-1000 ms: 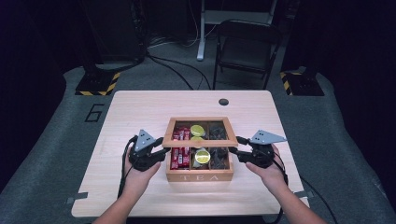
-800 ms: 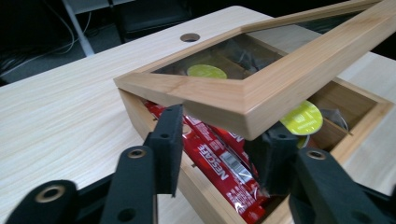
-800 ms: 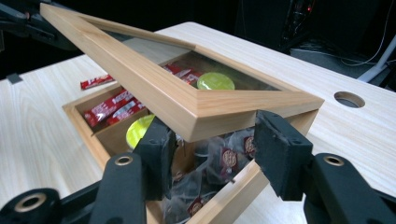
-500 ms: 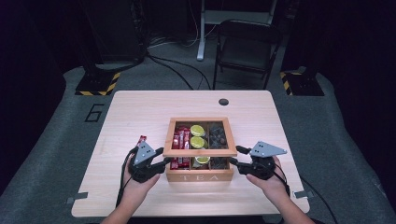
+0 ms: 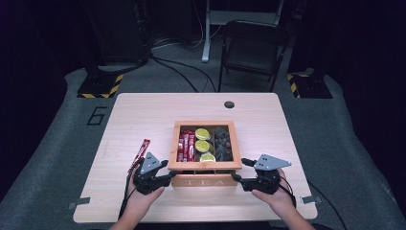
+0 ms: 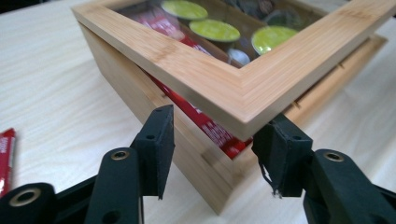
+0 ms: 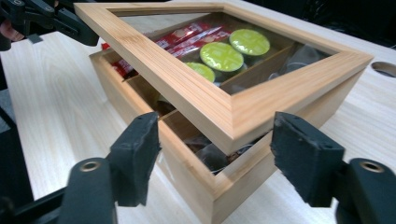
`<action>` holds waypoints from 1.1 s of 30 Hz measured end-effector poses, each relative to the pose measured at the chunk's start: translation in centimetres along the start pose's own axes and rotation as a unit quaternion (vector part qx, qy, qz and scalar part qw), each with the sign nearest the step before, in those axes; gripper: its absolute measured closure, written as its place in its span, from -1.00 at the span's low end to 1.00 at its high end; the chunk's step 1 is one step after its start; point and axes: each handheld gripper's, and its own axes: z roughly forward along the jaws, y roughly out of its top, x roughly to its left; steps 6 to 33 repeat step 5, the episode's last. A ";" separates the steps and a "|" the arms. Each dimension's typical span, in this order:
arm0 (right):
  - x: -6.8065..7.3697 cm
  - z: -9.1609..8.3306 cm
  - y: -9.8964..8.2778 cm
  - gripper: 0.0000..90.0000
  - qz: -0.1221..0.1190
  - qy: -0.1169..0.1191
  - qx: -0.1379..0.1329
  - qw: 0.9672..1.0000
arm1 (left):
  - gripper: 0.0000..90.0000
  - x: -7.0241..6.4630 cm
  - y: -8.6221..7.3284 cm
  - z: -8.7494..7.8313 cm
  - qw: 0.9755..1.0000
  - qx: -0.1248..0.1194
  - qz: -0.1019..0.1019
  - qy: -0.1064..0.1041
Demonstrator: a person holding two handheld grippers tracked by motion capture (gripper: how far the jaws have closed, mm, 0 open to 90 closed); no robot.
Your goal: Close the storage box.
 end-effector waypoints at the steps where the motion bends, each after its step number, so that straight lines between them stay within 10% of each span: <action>1: 0.1 0.0 -0.1 -0.35 -0.002 0.000 0.001 1.000 | -0.04 -0.1 -0.1 0.1 1.000 0.012 0.009 -0.005; 33: 0.4 0.2 -0.2 -0.38 -0.019 0.002 0.009 1.000 | -0.25 -0.6 -0.8 0.3 0.999 0.019 0.022 -0.013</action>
